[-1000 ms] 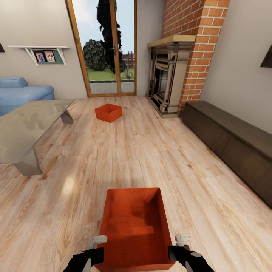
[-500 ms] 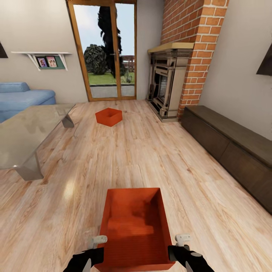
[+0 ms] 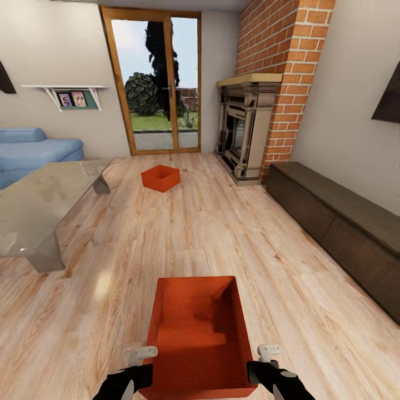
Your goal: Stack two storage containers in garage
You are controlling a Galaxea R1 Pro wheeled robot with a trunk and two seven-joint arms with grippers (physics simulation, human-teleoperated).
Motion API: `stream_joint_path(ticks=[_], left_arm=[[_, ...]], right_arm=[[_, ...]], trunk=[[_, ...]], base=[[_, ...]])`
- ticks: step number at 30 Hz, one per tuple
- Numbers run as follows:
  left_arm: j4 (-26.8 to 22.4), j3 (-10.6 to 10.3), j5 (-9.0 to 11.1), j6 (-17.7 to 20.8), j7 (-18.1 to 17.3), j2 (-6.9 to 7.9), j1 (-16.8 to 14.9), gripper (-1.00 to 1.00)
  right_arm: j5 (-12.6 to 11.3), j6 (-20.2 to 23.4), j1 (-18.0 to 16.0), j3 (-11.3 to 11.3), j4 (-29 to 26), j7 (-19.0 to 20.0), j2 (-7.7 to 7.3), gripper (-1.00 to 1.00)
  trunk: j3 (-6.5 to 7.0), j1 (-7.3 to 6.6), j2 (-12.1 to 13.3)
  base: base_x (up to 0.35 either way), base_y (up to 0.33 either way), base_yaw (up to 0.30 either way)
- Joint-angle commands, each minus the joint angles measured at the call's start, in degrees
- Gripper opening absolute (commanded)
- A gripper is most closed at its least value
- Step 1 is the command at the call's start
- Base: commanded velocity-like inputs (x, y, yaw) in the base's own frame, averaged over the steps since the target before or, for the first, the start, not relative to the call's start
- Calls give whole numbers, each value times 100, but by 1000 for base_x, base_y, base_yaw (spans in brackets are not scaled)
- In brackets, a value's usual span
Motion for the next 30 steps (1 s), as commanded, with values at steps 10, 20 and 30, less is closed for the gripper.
stream_joint_path(ticks=[10,20,30], left_arm=[[-26,19,-87,32,69,0,-3,-100],[-26,19,-87,32,69,3,-3,-100],[-26,19,-87,32,69,7,-3,-100]], right_arm=[[27,34,1,1,9,-17,-6,-100],[30,30,1,1,9,-18,-6,-100],[35,32,1,1,9,-18,-6,-100]], trunk=[[227,-221,400],[408,-441,801],[619,-660,1203]], base=[[0,0,0],[0,0,9],[0,0,245]])
